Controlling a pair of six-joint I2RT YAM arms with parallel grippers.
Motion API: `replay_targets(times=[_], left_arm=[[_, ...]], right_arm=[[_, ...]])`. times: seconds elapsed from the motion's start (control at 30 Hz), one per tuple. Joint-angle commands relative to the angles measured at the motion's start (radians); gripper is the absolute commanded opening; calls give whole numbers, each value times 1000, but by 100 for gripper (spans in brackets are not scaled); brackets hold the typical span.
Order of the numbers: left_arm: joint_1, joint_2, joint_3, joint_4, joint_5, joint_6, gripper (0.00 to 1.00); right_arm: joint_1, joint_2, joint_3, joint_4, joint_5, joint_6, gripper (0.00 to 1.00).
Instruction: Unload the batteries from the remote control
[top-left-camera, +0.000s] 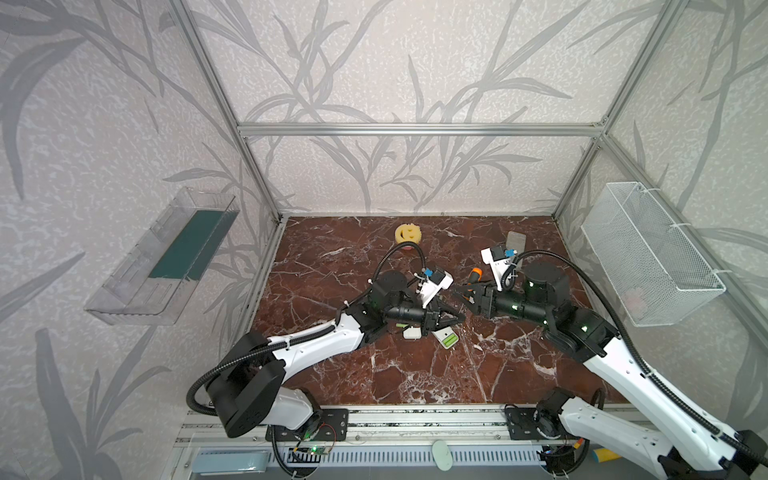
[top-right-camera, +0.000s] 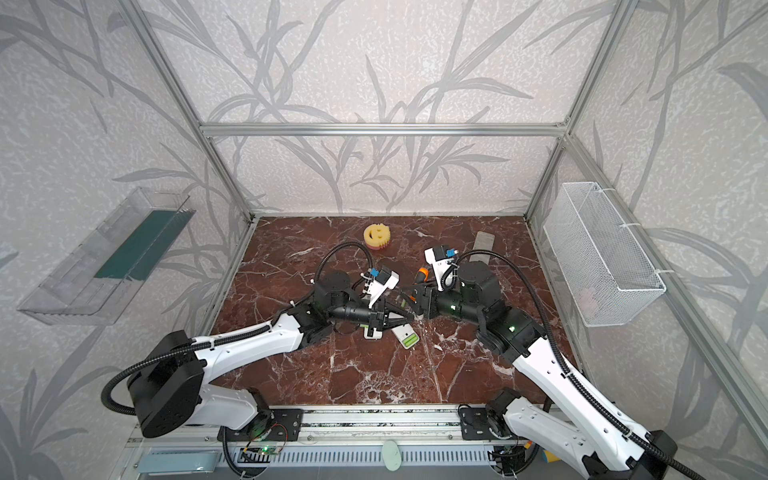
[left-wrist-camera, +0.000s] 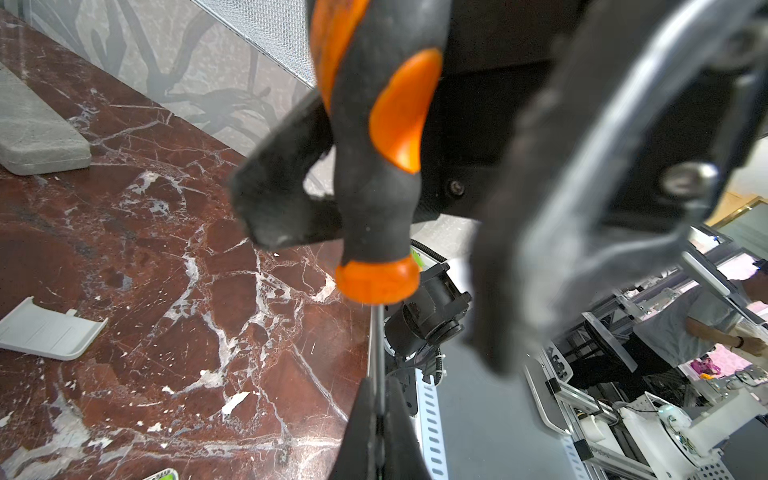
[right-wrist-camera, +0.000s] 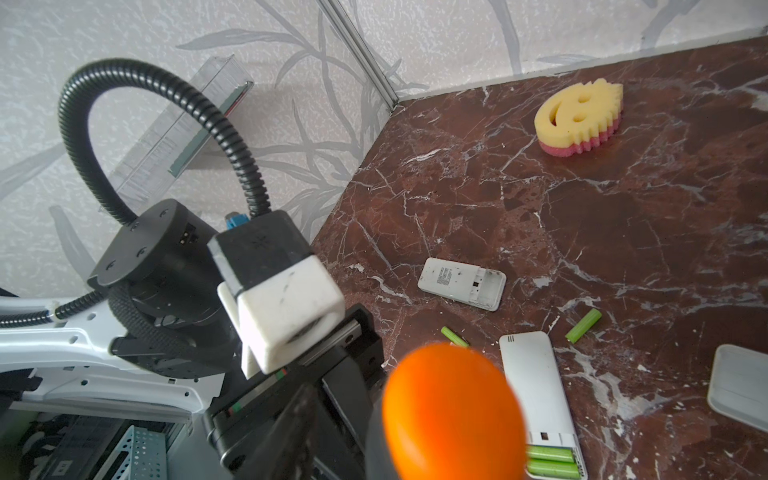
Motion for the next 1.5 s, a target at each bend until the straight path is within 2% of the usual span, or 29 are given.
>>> replay_targets(times=[0.0, 0.07, 0.17, 0.2, 0.3, 0.37, 0.4, 0.47, 0.53, 0.6, 0.7, 0.8, 1.0, 1.17, 1.33, 1.47], left_arm=[[2, -6, 18, 27, 52, -19, 0], [3, -7, 18, 25, 58, -20, 0], [5, -7, 16, 12, 50, -17, 0], [5, -11, 12, -3, 19, -16, 3], [8, -35, -3, -55, -101, -2, 39], [8, -56, -15, -84, -183, 8, 51], [8, -70, -22, -93, -219, 16, 54], [4, -96, -41, -99, -292, 33, 54], [-17, -131, -68, -108, -421, 69, 54], [-61, -170, -76, -148, -567, 160, 53], [-151, -191, -68, -178, -784, 278, 52], [-223, -164, -54, -136, -896, 341, 51], [-280, -42, 25, -110, -921, 340, 57], [-279, 23, 54, -103, -958, 287, 55], [-279, 60, 78, -84, -930, 256, 45], [-278, 77, 102, -83, -918, 246, 28]], right_arm=[[-1, -28, -4, 33, -15, -9, 34], [-5, -38, -5, 27, 5, -10, 25], [-6, -45, -8, 18, 36, -11, 0], [-6, -45, -9, 6, 65, -5, 0], [-1, -46, -36, 2, 133, -1, 0], [20, -55, -65, 10, 205, 9, 0], [41, -62, -81, 14, 254, 17, 0], [80, -73, -100, 0, 374, 45, 0], [115, -76, -95, -48, 500, 79, 0], [146, -64, -73, -109, 609, 146, 0], [182, -27, -34, -176, 700, 190, 0], [187, 6, -13, -197, 724, 228, 0], [187, 21, -1, -168, 721, 245, 0], [187, 21, 5, -163, 709, 252, 0], [187, -1, -19, -144, 707, 268, 0], [187, -10, -24, -140, 708, 279, 0]])
